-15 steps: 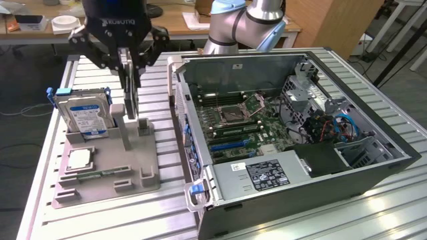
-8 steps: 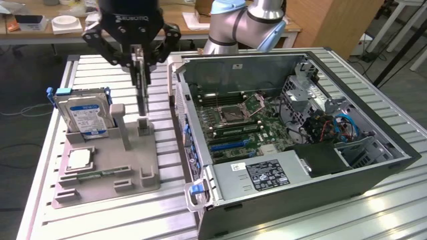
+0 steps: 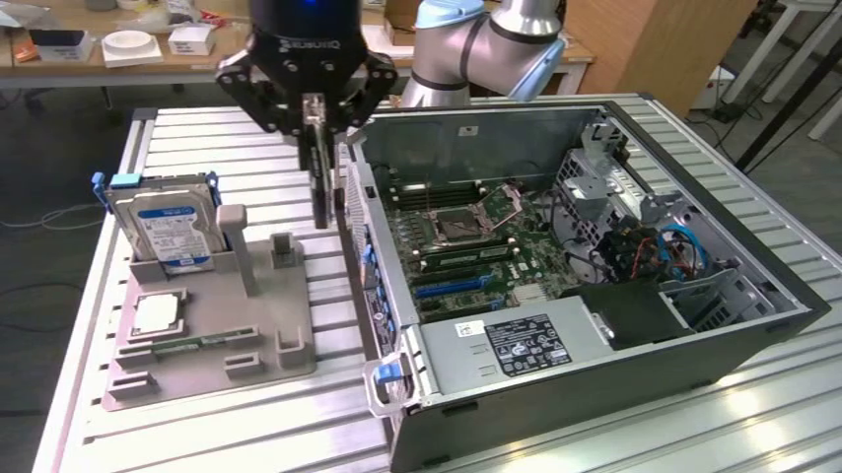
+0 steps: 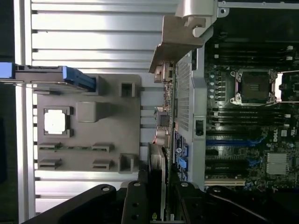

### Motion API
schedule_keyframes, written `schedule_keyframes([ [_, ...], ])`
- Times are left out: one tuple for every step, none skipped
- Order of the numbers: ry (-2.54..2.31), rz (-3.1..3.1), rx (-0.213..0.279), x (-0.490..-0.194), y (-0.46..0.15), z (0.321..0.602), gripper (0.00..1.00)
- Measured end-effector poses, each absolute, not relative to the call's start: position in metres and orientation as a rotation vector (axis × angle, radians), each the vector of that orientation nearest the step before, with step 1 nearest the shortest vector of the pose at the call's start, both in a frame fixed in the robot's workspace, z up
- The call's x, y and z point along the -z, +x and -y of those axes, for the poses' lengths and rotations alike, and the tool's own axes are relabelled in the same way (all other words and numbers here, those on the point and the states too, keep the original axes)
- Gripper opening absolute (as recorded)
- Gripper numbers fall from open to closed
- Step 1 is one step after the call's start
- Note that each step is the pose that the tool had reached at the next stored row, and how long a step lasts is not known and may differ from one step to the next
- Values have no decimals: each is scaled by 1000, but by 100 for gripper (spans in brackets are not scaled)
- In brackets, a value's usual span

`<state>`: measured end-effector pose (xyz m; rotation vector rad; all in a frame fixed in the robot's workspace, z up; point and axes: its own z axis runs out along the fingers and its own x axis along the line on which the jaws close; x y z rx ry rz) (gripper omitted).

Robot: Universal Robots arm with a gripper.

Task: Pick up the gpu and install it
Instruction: 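Pick up the gpu and move the gpu toward the slot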

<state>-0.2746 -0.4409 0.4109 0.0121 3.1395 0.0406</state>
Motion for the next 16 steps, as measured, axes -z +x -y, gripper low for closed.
schedule_keyframes([
  [12, -3139, -41, -410, -270, 441, 27],
  [11, -3139, -41, -409, -266, 441, 27],
  [11, -3140, -40, -408, -261, 441, 27],
  [11, -3139, -41, -407, -257, 441, 27],
  [10, -3139, -41, -406, -252, 440, 27],
  [10, -3140, -41, -405, -247, 440, 27],
  [10, -3140, -41, -404, -243, 440, 27],
  [9, -3139, -41, -403, -238, 440, 27],
  [9, -3139, -41, -402, -234, 440, 27],
  [9, -3139, -41, -401, -229, 440, 27],
  [9, -3140, -40, -401, -225, 440, 27],
  [8, -3140, -41, -400, -220, 439, 27],
  [8, -3139, -41, -399, -216, 439, 27],
  [8, -3139, -41, -398, -211, 439, 27],
  [8, -3140, -41, -397, -207, 439, 27],
  [8, -3140, -40, -396, -202, 439, 27],
])
